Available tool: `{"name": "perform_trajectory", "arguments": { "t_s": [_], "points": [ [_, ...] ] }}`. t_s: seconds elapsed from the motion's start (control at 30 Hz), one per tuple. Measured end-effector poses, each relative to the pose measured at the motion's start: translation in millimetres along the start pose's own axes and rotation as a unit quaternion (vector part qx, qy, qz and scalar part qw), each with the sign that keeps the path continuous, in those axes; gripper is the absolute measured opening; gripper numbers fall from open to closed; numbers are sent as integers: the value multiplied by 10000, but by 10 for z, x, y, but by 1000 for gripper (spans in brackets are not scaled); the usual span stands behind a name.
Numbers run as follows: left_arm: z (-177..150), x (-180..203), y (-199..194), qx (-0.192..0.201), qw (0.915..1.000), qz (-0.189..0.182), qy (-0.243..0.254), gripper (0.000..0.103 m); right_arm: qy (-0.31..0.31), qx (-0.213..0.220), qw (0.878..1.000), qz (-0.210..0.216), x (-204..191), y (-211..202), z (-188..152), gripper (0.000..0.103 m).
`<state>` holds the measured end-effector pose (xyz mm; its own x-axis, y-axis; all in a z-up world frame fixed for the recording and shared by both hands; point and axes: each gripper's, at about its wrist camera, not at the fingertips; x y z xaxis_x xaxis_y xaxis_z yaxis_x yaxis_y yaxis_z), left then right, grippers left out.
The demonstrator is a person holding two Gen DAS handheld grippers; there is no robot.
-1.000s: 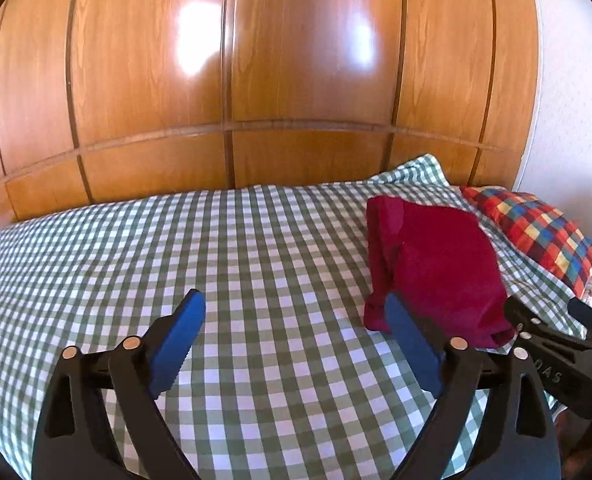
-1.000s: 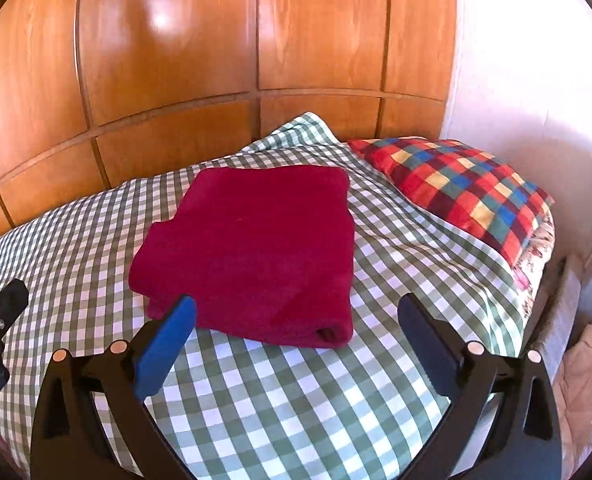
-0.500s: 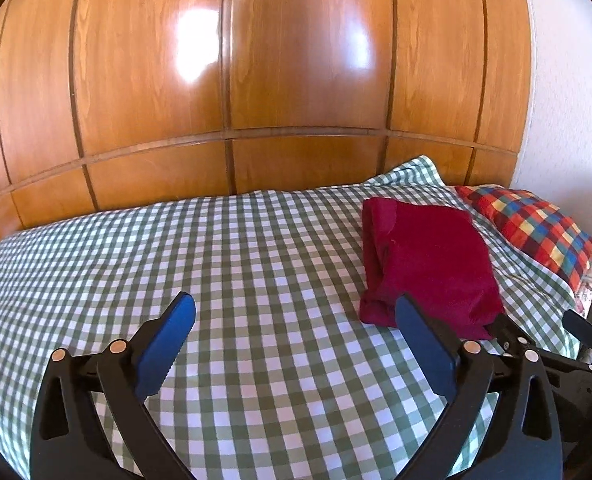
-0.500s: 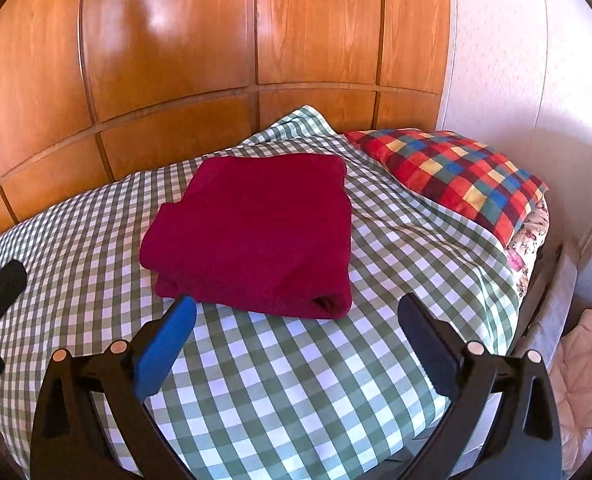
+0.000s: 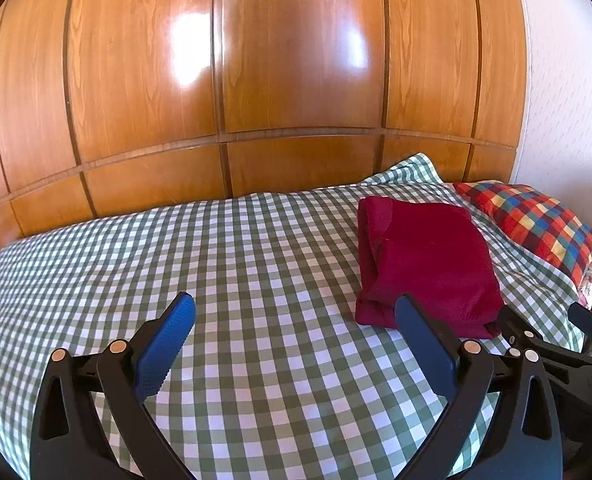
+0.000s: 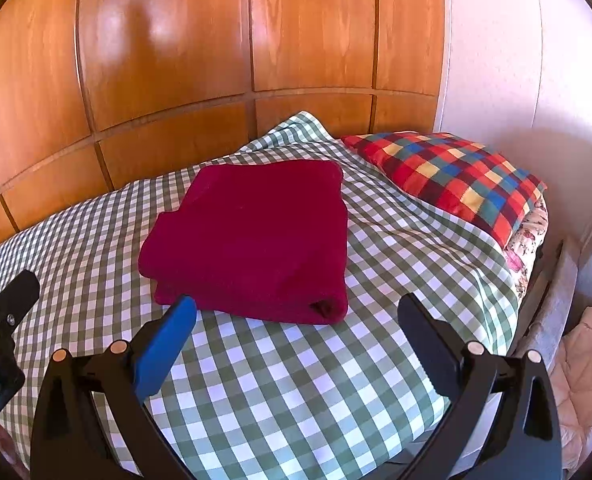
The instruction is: Fold small clothes
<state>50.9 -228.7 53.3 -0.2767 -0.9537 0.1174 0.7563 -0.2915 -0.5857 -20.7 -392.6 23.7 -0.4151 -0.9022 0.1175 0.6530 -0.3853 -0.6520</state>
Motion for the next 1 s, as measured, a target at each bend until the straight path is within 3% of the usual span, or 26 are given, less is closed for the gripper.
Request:
{"name": "perform_trajectory", "arguments": {
  "t_s": [1.0],
  "points": [
    [29, -1, -14, 49, 10000, -61, 14, 99, -6, -99, 9999, 118, -83, 15, -77, 101]
  ]
}}
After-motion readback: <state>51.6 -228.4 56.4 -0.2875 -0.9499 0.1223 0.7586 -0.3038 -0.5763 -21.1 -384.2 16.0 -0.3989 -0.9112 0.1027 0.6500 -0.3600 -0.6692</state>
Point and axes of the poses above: each gripper's, at about its wrist camera, not at the fingertips, and y roughly the way its jaws point, x to its right, z to its top, and after that the axes turned 10 degrees about -y, right-handed
